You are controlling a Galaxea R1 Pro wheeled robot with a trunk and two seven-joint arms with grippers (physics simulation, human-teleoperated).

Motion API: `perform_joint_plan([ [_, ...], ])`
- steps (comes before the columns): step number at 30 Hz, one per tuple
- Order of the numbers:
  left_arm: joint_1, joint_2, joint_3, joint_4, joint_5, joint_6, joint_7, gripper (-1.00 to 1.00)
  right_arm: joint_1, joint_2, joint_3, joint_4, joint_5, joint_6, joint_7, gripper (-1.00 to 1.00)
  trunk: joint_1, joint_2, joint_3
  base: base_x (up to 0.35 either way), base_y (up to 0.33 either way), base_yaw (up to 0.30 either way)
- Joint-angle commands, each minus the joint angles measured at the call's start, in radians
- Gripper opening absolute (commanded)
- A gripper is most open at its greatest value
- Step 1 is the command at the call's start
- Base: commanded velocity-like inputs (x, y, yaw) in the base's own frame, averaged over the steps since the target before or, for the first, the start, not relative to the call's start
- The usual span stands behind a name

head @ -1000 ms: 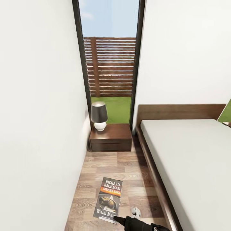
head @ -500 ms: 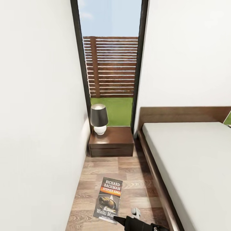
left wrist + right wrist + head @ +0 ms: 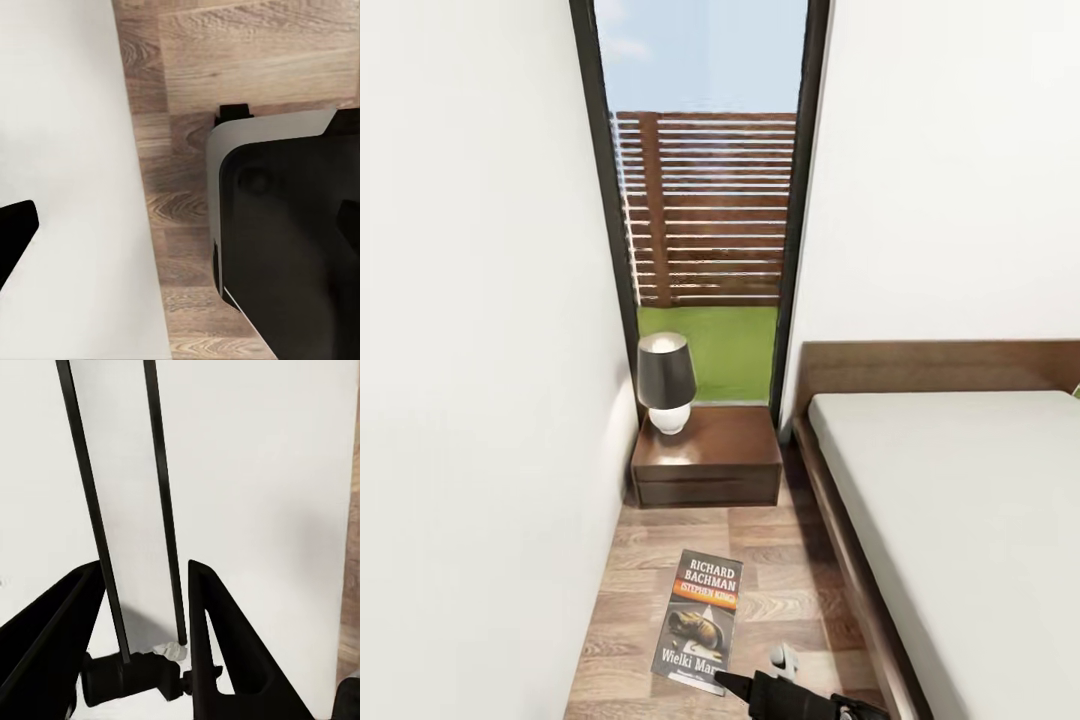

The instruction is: In the bedroom, move the book from the bed onto either nightstand, and place the two sandals side by side next to the bed.

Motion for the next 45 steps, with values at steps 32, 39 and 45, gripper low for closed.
perform_joint_plan([
  [32,0.000,-0.001,-0.007,-0.002,0.007,0.006,0.004,1.00,-0.002,-0.011,-0.014,-0.010,-0.027,0.019,0.125,-1.00,0.001,-0.002,-0.002,0.265,0.000,0.000],
  [39,0.000,-0.001,-0.007,-0.002,0.007,0.006,0.004,1.00,-0.004,-0.011,-0.014,-0.010,-0.027,0.023,0.125,-1.00,0.001,-0.002,-0.002,0.203,0.000,0.000],
  [45,0.000,-0.001,-0.007,-0.002,0.007,0.006,0.004,1.00,-0.011,-0.011,-0.015,-0.008,-0.027,0.047,0.122,-1.00,0.001,-0.002,-0.002,0.157,0.000,0.000],
])
